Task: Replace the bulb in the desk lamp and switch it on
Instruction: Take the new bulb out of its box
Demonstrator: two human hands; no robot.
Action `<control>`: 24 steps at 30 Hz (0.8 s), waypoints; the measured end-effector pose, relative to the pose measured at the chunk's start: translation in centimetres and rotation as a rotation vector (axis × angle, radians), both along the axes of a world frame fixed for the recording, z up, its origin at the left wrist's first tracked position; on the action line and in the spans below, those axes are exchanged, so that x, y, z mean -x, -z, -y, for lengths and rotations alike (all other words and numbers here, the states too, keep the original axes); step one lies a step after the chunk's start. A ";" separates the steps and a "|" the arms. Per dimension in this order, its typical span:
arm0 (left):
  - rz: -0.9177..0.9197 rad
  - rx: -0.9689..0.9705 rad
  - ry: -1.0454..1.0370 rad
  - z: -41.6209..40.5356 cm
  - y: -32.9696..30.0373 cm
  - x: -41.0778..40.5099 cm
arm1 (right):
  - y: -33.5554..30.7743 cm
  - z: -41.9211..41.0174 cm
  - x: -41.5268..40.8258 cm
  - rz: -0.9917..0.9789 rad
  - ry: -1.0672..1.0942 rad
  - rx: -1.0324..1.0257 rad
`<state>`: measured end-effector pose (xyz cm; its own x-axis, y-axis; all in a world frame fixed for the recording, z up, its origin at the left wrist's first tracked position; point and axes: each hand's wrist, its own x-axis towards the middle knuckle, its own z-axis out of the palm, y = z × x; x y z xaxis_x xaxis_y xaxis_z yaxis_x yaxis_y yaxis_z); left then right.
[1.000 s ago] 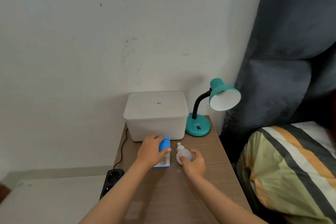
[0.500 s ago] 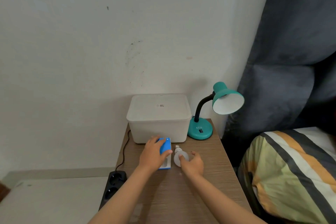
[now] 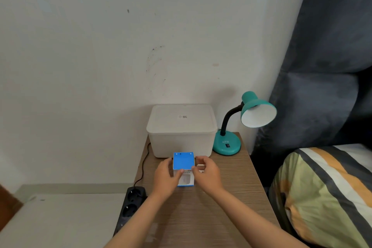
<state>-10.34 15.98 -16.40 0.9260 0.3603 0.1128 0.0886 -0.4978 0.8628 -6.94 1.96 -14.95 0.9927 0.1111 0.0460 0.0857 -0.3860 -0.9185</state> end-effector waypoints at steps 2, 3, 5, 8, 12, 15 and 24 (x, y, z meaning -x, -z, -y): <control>-0.015 0.025 -0.010 -0.1 -0.1 -0.1 | 0.2 -0.5 -0.2 -0.061 0.003 0.013; -0.017 0.027 -0.015 -0.1 -0.2 -0.1 | 0.3 -0.6 -0.3 -0.073 0.007 0.022; -0.013 0.024 -0.029 -0.1 -0.3 -0.1 | 0.5 -0.8 -0.4 -0.081 0.028 0.038; -0.007 0.018 -0.060 -0.2 -0.3 -0.2 | 0.6 -0.7 -0.6 -0.079 0.038 0.068; 0.006 0.024 -0.083 0.0 -0.2 -0.1 | 0.5 -0.3 -0.8 -0.074 0.005 0.099; -0.005 0.012 -0.070 0.1 -0.2 0.0 | 0.5 -0.2 -0.8 -0.060 -0.002 0.114; -0.003 0.015 0.003 -0.5 -0.9 0.2 | 0.1 0.1 -1.3 -0.024 -0.034 0.158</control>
<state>-10.50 16.43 -15.48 0.9273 0.3593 0.1047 0.0896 -0.4849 0.8700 -5.67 1.91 -15.09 0.9890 0.1482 0.0012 0.0794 -0.5231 -0.8486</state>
